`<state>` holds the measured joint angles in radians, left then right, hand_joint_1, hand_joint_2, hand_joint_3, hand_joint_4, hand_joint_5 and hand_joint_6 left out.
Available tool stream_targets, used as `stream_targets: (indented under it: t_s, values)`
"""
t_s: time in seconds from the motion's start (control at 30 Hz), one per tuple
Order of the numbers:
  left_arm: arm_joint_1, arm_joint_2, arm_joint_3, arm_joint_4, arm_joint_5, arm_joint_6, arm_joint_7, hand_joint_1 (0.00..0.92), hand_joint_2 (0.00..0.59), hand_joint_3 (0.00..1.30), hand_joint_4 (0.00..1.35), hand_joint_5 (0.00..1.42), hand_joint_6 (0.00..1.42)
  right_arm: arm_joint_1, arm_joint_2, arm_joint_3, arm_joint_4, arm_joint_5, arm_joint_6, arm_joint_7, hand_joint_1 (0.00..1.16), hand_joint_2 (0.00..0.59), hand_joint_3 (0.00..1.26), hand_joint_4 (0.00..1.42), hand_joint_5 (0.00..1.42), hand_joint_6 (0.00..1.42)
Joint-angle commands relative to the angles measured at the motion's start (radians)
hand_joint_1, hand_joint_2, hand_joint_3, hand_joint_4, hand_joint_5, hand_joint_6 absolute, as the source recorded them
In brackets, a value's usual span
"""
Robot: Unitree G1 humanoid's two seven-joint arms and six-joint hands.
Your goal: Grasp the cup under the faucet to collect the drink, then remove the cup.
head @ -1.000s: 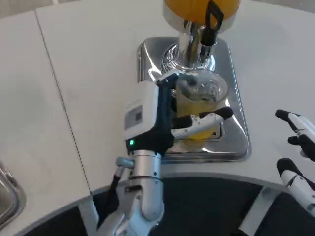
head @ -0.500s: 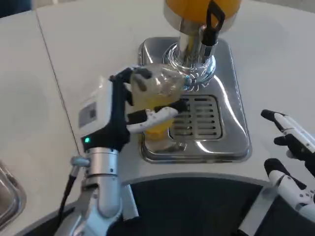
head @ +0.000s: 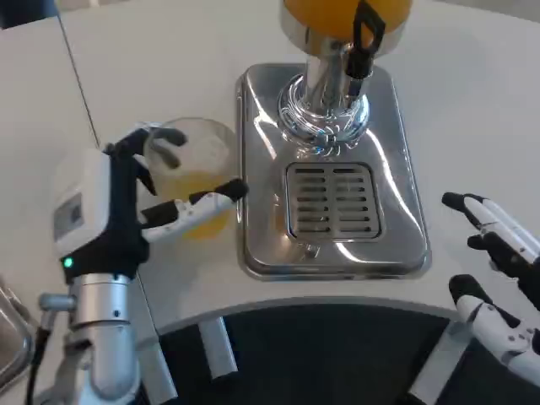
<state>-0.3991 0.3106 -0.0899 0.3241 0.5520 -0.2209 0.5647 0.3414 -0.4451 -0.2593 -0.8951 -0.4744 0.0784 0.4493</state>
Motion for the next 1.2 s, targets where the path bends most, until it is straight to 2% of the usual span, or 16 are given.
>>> stream_targets:
  t_s: [0.03, 0.17, 0.27, 0.43, 0.63, 0.77, 0.83, 0.97, 1.03, 1.2]
  values:
    - [0.063, 0.005, 0.021, -0.141, -0.018, -0.020, -0.045, 0.731, 0.000, 1.04, 1.19, 1.29, 1.42, -0.004, -0.011, 0.002, 0.002, -0.016, -0.029, -0.012, 0.08, 0.539, 0.04, 0.00, 0.17, 0.25]
    - [0.129, 0.003, 0.037, -0.240, -0.033, -0.025, -0.093, 0.731, 0.000, 1.04, 1.19, 1.29, 1.42, -0.002, -0.009, -0.005, 0.007, -0.017, -0.047, -0.018, 0.08, 0.539, 0.04, 0.00, 0.17, 0.25]
    - [0.178, 0.003, 0.052, -0.320, -0.053, -0.033, -0.132, 0.731, 0.000, 1.04, 1.18, 1.29, 1.42, 0.001, -0.016, -0.013, 0.007, -0.023, -0.071, -0.019, 0.08, 0.539, 0.04, 0.00, 0.12, 0.18]
    - [0.284, 0.008, 0.060, -0.471, -0.041, -0.045, -0.182, 0.731, 0.000, 1.05, 1.18, 1.29, 1.42, 0.005, -0.042, -0.030, -0.005, -0.082, -0.145, -0.036, 0.09, 0.554, 0.03, 0.00, 0.04, 0.09]
    - [0.388, -0.005, 0.072, -0.587, -0.057, -0.050, -0.244, 0.731, 0.000, 1.05, 1.18, 1.29, 1.42, 0.073, -0.037, -0.029, 0.021, -0.159, -0.299, -0.108, 0.07, 0.560, 0.01, 0.00, 0.00, 0.06]
    - [0.457, -0.006, 0.082, -0.660, -0.074, -0.073, -0.280, 0.731, 0.000, 1.05, 1.18, 1.29, 1.42, 0.118, -0.035, -0.042, 0.036, -0.183, -0.386, -0.145, 0.07, 0.560, 0.01, 0.00, 0.00, 0.04]
    - [0.489, -0.007, 0.085, -0.693, -0.083, -0.087, -0.300, 0.731, 0.000, 1.05, 1.18, 1.29, 1.42, 0.159, -0.030, -0.067, 0.040, -0.190, -0.456, -0.180, 0.06, 0.569, 0.00, 0.00, 0.00, 0.03]
    - [0.540, -0.009, 0.080, -0.747, -0.097, -0.119, -0.330, 0.727, 0.000, 1.05, 1.18, 1.29, 1.42, 0.211, -0.020, -0.106, 0.052, -0.188, -0.551, -0.227, 0.05, 0.560, 0.00, 0.00, 0.00, 0.00]
    - [0.564, -0.012, 0.076, -0.772, -0.095, -0.139, -0.343, 0.726, 0.000, 1.05, 1.18, 1.29, 1.42, 0.240, -0.015, -0.133, 0.067, -0.173, -0.602, -0.253, 0.01, 0.568, 0.00, 0.00, 0.00, 0.00]
    - [0.617, -0.026, 0.077, -0.820, -0.102, -0.179, -0.366, 0.723, 0.000, 1.05, 1.16, 1.29, 1.42, 0.262, -0.009, -0.168, 0.089, -0.150, -0.656, -0.257, 0.00, 0.563, 0.00, 0.00, 0.00, 0.00]
